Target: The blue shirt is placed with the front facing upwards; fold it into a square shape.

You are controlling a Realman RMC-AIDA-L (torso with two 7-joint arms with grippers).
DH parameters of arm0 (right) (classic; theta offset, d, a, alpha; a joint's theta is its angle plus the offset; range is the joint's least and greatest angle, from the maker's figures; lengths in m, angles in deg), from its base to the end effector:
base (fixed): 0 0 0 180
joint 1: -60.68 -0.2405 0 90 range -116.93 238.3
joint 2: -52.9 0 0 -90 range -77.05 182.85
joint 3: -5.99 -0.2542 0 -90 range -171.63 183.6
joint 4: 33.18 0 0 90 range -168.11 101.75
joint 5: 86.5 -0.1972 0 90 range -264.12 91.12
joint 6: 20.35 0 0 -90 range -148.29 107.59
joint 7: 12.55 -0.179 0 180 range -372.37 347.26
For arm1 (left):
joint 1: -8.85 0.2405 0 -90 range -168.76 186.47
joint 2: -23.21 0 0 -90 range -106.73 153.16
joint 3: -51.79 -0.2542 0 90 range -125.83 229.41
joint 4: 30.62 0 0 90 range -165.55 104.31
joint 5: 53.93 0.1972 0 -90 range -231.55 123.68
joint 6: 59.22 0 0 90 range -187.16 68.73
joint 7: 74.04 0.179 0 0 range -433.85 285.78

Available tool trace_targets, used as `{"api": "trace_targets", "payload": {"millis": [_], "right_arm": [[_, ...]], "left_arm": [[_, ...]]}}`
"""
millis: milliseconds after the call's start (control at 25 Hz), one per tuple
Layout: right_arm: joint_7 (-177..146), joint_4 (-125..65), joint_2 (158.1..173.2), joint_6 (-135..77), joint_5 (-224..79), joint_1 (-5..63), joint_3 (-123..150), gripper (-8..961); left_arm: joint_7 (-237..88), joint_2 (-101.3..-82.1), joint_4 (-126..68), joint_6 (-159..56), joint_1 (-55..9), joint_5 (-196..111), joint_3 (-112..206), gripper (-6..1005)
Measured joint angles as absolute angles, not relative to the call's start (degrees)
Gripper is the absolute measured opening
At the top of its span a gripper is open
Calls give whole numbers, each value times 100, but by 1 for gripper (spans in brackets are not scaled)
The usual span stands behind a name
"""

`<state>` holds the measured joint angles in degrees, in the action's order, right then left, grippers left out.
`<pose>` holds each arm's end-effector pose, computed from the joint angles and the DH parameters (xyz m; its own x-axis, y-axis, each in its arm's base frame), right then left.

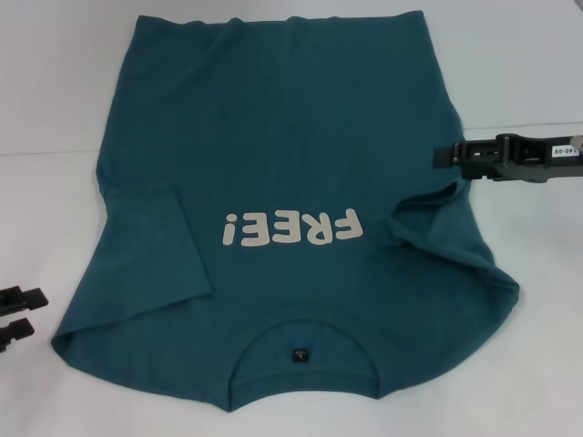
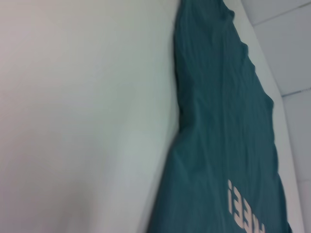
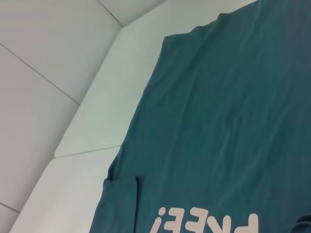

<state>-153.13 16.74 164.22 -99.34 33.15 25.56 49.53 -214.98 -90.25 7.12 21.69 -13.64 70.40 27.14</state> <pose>0.2410 0.4068 0.0535 0.2855 -0.7914 -0.5405 -0.9504 -0.3065 -0.0531 -0.3555 0.3175 0.0375 -0.2443 0.7733 0.5850 0.9669 0.1483 0.2077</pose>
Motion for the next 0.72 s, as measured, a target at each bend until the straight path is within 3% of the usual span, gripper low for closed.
{"api": "trace_targets", "payload": {"millis": [280,720], "right_arm": [[-15312,1674,16437,-9890,3315,2561,4911,794],[-15282,1674,16434,-9866,3305,2580,4896,794]], "left_arm": [[-21181,-9156,683,1848,-1402,7044,2666,576],[-20822,-9175,487,1423,-1500,7078,2342,576]]}}
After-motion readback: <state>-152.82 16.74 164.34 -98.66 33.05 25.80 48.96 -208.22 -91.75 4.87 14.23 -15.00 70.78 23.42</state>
